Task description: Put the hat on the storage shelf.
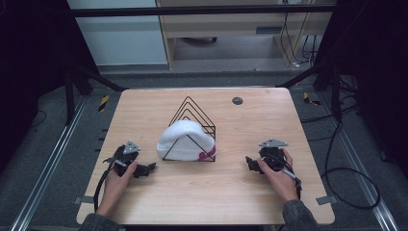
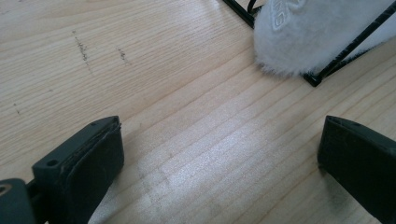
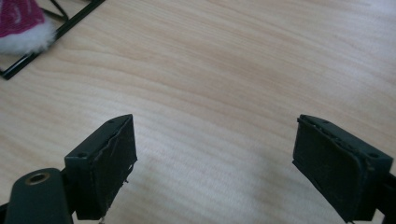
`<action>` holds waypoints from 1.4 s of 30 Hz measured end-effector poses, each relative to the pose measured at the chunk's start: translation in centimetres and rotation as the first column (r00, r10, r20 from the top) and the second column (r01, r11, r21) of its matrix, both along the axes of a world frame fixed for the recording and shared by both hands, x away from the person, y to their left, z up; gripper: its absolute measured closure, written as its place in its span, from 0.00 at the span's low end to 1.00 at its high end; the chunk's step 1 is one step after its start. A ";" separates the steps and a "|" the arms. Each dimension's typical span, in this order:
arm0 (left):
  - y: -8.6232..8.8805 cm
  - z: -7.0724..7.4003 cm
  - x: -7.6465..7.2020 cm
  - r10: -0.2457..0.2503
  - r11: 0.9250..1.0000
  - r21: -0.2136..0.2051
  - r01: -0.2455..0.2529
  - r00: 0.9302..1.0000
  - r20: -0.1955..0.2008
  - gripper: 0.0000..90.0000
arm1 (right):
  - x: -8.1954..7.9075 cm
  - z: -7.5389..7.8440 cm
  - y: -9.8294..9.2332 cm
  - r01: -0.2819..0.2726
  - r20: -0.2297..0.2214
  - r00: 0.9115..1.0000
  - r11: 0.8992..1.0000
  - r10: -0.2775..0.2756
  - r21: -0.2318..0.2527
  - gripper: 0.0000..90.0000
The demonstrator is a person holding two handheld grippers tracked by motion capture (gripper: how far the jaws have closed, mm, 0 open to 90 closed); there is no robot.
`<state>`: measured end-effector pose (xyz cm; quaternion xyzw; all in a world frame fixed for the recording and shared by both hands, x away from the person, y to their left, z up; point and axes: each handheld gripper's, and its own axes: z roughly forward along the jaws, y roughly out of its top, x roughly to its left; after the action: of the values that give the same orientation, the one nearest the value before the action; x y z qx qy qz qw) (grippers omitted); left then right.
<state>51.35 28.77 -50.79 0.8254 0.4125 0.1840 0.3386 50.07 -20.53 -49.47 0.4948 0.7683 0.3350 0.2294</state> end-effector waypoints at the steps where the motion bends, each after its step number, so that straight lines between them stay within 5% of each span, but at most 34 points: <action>1: 0.0 0.0 0.0 0.000 1.000 0.000 0.000 1.000 0.000 0.00 | 0.2 0.0 0.1 0.007 0.003 1.000 1.000 -0.007 -0.003 0.16; 9: 0.0 0.0 0.0 0.000 1.000 0.000 0.000 1.000 0.000 0.00 | 2.0 -0.3 0.6 0.033 -0.002 0.999 0.999 -0.033 -0.004 0.16; 22: 0.0 0.0 0.0 0.000 1.000 0.000 0.000 1.000 0.000 0.00 | 2.6 -1.1 1.4 0.042 -0.032 0.999 0.999 -0.042 -0.010 0.15; 42: 0.0 0.0 -0.1 0.005 1.000 0.002 -0.005 1.000 0.000 0.00 | 0.7 -1.7 1.7 0.109 -0.005 0.994 0.994 -0.109 0.021 0.13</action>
<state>51.25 28.77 -50.79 0.8248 0.4143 0.1852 0.3373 50.81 -18.87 -51.13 0.5390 0.7370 0.3294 0.2406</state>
